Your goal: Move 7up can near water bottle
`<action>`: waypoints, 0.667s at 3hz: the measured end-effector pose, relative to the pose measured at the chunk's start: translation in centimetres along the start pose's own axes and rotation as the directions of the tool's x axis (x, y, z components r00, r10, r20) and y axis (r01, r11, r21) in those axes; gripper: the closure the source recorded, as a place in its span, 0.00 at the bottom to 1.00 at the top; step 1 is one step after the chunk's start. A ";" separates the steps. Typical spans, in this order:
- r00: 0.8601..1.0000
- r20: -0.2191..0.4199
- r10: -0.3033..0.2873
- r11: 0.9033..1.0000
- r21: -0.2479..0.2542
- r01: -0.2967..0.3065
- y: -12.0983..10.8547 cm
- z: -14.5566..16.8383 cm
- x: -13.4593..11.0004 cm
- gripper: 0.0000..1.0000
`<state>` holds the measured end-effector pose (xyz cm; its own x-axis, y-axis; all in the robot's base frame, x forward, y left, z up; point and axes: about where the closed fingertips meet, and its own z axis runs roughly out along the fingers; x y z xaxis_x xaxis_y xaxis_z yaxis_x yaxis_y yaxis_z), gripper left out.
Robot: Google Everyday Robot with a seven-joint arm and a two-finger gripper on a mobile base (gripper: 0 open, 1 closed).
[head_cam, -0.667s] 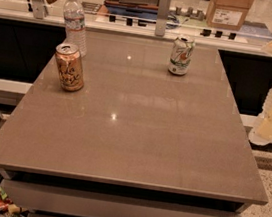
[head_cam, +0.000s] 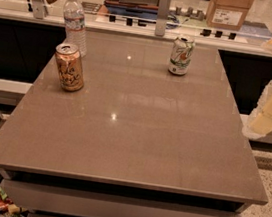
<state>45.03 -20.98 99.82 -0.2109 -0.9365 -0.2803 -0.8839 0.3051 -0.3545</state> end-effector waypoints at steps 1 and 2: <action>0.992 0.109 0.066 0.996 0.047 -0.072 -2.4 2.2 0.0 0.00; 0.956 0.247 0.156 0.979 0.089 -0.183 -5.3 4.5 0.4 0.00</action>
Offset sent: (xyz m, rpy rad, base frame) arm 0.1263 -0.0298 -0.0242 0.4933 -0.3192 -0.1989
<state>51.50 -22.16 97.63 -0.2364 -0.8050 -0.5441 -0.7894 0.4856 -0.3755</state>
